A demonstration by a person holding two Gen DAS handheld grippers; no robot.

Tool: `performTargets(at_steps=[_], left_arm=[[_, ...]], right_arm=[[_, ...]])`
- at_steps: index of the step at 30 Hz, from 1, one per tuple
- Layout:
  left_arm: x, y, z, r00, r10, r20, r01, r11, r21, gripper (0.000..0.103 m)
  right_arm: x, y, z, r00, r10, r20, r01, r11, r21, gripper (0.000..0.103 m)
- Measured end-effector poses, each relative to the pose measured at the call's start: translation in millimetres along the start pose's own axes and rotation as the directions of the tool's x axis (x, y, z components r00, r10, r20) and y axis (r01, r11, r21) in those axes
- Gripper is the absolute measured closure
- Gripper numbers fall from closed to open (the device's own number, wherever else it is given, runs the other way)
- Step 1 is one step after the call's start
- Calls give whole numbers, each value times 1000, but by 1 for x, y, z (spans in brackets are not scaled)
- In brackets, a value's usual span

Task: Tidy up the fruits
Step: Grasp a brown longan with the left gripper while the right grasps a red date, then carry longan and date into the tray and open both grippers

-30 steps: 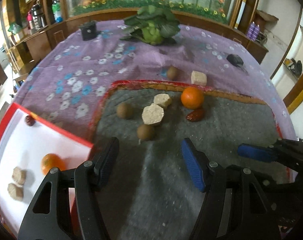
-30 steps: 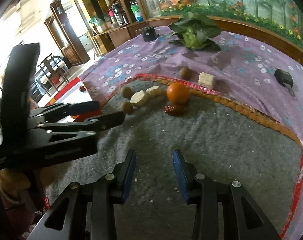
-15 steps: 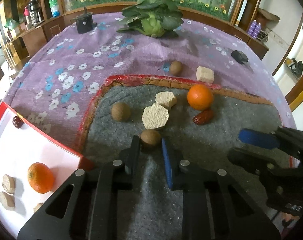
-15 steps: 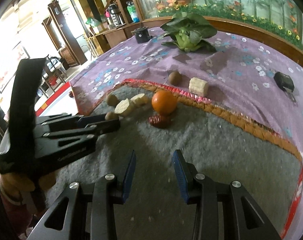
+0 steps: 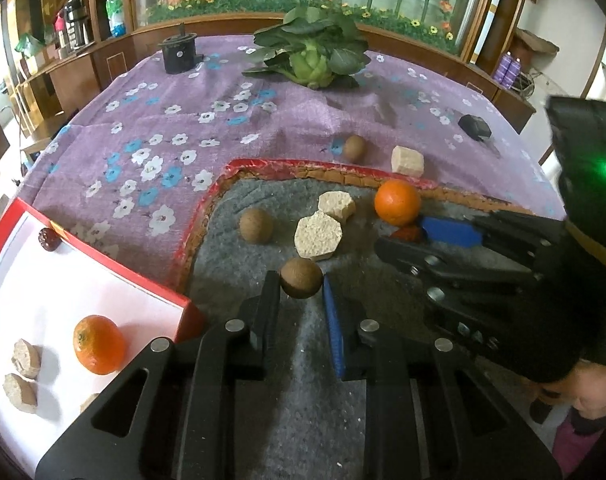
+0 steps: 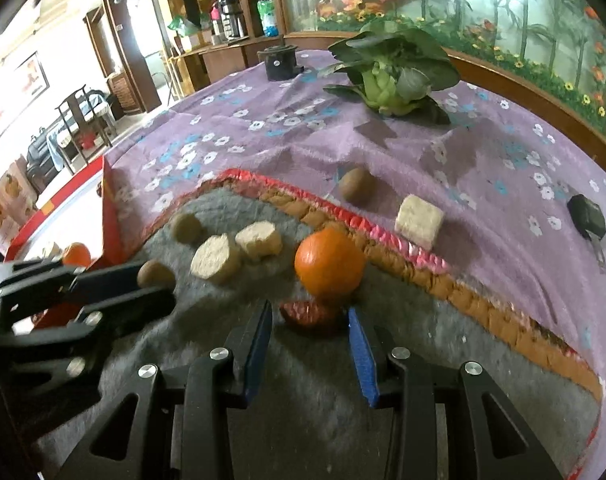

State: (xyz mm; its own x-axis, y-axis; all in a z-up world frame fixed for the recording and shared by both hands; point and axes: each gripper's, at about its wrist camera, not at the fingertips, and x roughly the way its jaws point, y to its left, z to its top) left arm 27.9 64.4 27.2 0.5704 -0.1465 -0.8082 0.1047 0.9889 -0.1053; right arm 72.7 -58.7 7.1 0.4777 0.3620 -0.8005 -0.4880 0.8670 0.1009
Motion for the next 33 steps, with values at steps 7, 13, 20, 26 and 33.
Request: performTargets(at_steps=[7, 13, 20, 26, 33], left_arm=[[-6, -1, -4, 1000, 7, 3, -7, 1000, -2, 82], [-20, -2, -9, 1000, 3, 23, -3, 1000, 1, 82], [-40, 0, -21, 999, -7, 44, 8, 1000, -4, 82], [-60, 9, -34, 998, 8, 62, -7, 1000, -16, 82], [-78, 21, -49, 995, 63, 79, -61, 998, -27, 82]], right_arm=[[-7, 8, -8, 998, -58, -8, 57, 997, -47, 71], [-39, 3, -25, 1000, -5, 30, 5, 1000, 7, 71], [-66, 19, -42, 998, 23, 57, -24, 1000, 15, 71], [-75, 40, -48, 997, 49, 65, -49, 999, -2, 71], [-79, 71, -51, 995, 79, 69, -74, 995, -59, 71]])
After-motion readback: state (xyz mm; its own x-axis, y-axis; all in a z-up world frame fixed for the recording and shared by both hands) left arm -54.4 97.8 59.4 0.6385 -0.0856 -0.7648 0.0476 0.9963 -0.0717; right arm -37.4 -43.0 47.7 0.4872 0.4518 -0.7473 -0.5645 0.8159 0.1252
